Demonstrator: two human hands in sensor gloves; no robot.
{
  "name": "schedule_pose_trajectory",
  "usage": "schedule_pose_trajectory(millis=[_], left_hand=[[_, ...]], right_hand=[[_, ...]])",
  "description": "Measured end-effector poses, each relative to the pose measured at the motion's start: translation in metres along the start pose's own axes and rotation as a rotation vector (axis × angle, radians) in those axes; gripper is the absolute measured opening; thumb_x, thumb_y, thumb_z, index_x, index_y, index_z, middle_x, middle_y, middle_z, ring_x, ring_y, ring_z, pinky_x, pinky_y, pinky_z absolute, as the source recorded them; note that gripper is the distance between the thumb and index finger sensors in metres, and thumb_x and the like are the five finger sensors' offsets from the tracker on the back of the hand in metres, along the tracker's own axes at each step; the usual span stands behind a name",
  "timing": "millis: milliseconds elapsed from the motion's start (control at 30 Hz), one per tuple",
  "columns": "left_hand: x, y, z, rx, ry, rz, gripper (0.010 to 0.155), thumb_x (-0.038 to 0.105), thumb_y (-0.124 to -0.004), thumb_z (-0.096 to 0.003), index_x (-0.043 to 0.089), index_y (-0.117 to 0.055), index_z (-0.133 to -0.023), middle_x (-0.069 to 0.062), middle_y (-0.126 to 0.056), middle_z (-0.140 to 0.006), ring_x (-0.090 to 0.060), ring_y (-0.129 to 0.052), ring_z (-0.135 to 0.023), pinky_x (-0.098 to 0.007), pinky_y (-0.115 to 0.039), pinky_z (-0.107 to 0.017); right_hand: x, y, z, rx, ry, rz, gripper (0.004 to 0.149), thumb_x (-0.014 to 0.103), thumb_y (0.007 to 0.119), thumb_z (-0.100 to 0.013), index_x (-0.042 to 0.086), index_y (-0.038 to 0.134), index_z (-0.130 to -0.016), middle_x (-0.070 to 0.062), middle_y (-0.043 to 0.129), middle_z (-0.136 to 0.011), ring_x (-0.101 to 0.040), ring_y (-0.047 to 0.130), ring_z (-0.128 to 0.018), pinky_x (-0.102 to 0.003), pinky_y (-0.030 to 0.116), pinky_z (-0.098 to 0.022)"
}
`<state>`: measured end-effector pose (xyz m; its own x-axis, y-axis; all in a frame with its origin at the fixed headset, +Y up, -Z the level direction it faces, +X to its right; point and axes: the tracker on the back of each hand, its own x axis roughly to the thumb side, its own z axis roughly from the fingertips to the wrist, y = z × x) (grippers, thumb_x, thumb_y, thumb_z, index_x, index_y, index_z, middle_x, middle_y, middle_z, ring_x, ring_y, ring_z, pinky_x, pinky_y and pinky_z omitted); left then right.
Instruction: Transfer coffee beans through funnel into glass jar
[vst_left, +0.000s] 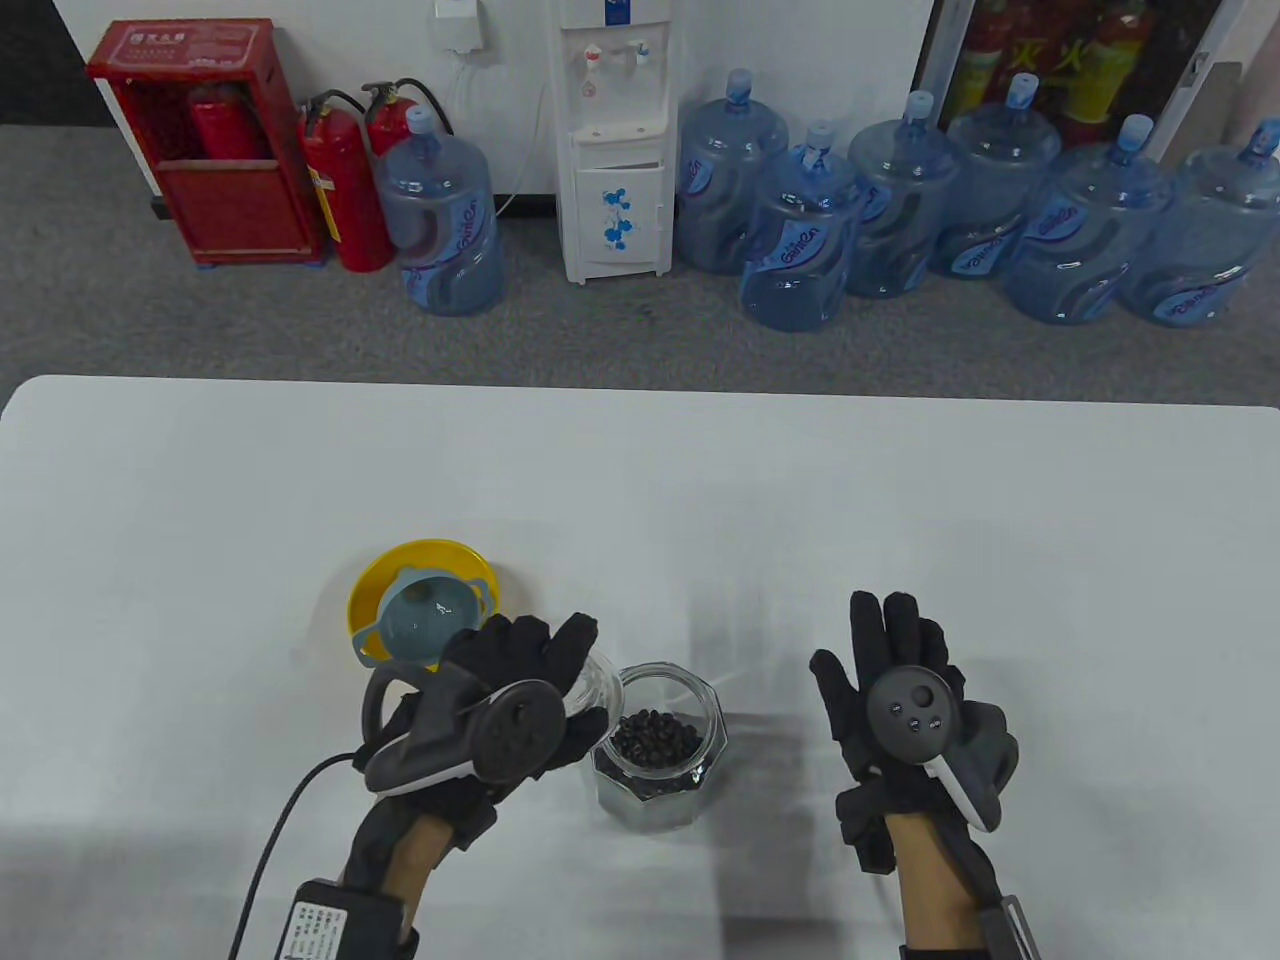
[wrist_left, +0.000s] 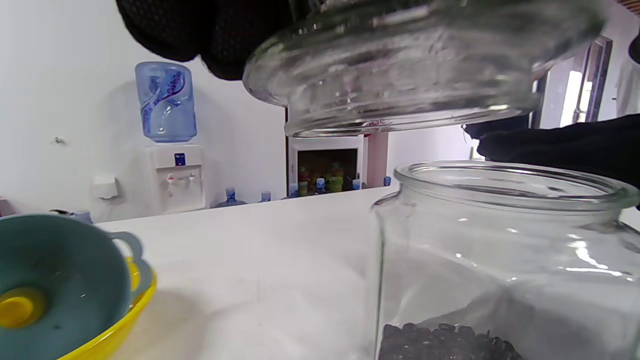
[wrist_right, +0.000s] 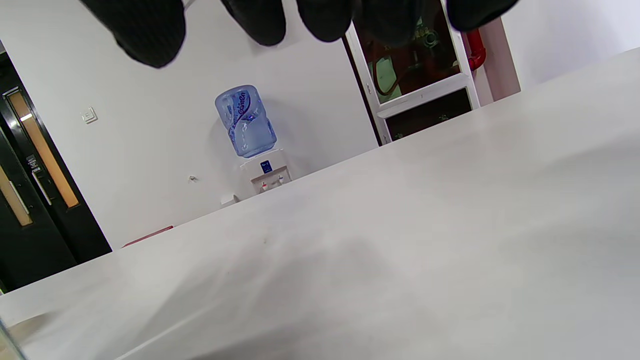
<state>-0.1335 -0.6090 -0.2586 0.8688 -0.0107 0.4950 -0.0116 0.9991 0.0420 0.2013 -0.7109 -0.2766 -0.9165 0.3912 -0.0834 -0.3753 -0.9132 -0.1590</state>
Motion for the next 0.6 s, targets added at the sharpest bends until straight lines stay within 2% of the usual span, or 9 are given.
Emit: schedule_pose_trajectory(millis=[300,600], left_hand=[[0.030,-0.004,-0.016,-0.009,-0.015,-0.201,0.082,0.071,-0.070,-0.0455,0.027,-0.057,-0.114,-0.012,-0.074,-0.101,-0.028,-0.082,-0.077,-0.059,-0.064,-0.070],[0.043,-0.005,-0.021,-0.026,-0.027,-0.241,0.081,0.070,-0.072,-0.0447,0.029,-0.058,-0.113,-0.011,-0.074,-0.102,-0.027,-0.082,-0.079,-0.058,-0.064,-0.071]], right_hand=[[0.001,0.000,0.000,0.001,-0.001,-0.005,0.071,0.061,0.060,-0.067,0.026,0.037,-0.125,-0.016,0.028,-0.130,-0.048,0.036,-0.116,-0.071,0.040,-0.076],[0.001,-0.001,0.000,-0.001,-0.002,-0.011,0.071,0.061,0.060,-0.068,0.026,0.037,-0.125,-0.016,0.028,-0.130,-0.048,0.037,-0.116,-0.071,0.040,-0.076]])
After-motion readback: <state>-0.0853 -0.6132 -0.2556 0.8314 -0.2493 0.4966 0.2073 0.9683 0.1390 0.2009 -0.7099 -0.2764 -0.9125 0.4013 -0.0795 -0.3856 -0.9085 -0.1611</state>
